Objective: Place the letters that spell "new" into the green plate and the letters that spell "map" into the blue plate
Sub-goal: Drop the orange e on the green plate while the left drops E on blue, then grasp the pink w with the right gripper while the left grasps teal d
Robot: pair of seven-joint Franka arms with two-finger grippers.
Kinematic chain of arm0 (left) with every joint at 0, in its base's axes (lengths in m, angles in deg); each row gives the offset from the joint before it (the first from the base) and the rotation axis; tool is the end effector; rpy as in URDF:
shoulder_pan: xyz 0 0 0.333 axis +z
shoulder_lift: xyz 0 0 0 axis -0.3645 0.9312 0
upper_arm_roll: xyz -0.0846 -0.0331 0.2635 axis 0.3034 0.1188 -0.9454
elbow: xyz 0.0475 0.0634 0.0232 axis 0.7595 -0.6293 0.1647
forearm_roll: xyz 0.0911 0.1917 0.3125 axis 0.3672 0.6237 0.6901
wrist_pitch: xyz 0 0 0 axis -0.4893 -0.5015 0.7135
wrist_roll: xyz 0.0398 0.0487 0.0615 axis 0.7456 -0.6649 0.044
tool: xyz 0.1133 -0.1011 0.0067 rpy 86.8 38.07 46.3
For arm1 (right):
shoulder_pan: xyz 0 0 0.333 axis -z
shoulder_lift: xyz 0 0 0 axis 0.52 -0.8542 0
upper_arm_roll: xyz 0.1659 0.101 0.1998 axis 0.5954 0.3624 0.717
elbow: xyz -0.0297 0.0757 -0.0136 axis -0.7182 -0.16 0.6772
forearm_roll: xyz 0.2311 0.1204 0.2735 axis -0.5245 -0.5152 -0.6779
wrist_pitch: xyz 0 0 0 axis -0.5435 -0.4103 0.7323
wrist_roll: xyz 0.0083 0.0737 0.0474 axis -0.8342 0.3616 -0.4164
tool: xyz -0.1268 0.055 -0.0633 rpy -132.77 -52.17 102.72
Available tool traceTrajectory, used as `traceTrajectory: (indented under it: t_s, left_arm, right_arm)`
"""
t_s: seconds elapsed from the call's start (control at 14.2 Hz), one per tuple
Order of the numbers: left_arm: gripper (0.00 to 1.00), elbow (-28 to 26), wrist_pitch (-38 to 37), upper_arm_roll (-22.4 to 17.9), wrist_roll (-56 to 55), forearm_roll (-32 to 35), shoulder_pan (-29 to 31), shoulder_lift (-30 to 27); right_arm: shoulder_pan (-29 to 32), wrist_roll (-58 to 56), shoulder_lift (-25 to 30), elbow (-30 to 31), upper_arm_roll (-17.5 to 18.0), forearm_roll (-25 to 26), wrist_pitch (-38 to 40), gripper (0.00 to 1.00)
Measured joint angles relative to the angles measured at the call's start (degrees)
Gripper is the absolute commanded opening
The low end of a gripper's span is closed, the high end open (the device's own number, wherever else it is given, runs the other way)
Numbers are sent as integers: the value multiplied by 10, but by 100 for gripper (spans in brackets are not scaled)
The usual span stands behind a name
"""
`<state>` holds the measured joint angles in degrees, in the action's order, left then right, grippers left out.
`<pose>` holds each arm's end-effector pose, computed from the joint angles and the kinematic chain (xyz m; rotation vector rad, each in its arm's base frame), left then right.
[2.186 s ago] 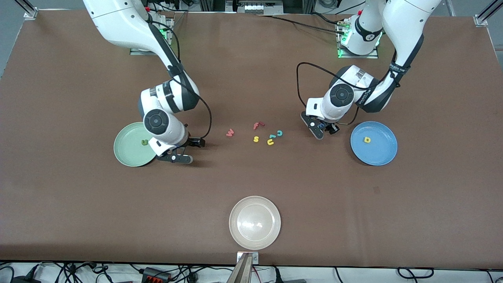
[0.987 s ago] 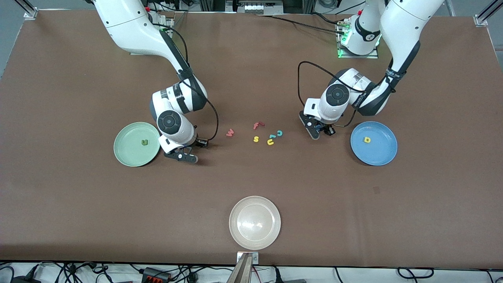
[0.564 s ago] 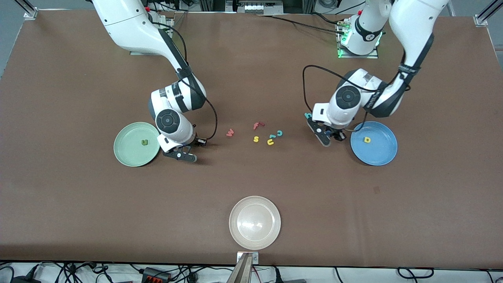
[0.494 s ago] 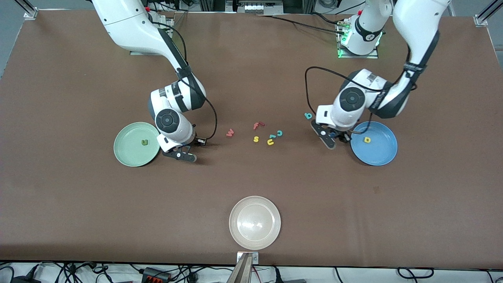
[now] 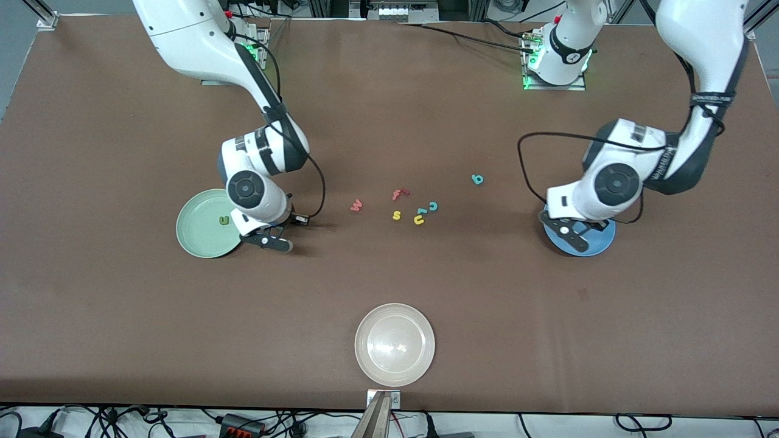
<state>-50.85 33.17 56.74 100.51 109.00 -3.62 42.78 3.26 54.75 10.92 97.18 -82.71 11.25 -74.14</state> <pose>0.5399 -0.0513 0.1915 -2.8199 1.0101 0.4443 0.5431 0.2203 0.1281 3.0673 -0.3517 -0.2096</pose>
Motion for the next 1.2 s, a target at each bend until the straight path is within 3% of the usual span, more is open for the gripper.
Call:
traceTrajectory:
  t_s: [0.07,0.14,0.21,0.28,0.49,0.71,0.92,1.06,1.13,1.2]
  left_arm:
    - [18,-7,12,-1,2,0,24,11]
    - [28,-21,41,-1,5,0,47,21]
    - [67,-41,80,-1,6,0,65,29]
    - [100,-61,112,-1,6,0,77,35]
    - [100,-78,133,4,6,0,80,34]
    - [100,-67,103,21,5,0,78,12]
    - [100,-15,-8,79,-33,-1,77,-8]
    - [100,10,-49,134,-120,-5,75,-12]
    - [100,11,-56,159,-182,-6,72,-12]
    - [100,9,-58,178,-244,-8,66,-9]
  right_arm:
    - [21,-29,10,0,-2,0,14,14]
    - [45,-64,22,0,-3,0,29,14]
    - [71,-101,33,0,-4,0,43,14]
    - [98,-138,43,0,-4,0,57,14]
    - [147,-210,52,2,-4,0,80,14]
    - [167,-240,48,12,-4,0,81,14]
    - [183,-257,34,14,-4,1,79,14]
    - [196,-283,28,14,-4,1,76,14]
    - [205,-296,26,14,-4,1,74,21]
    - [213,-304,24,14,-4,1,71,53]
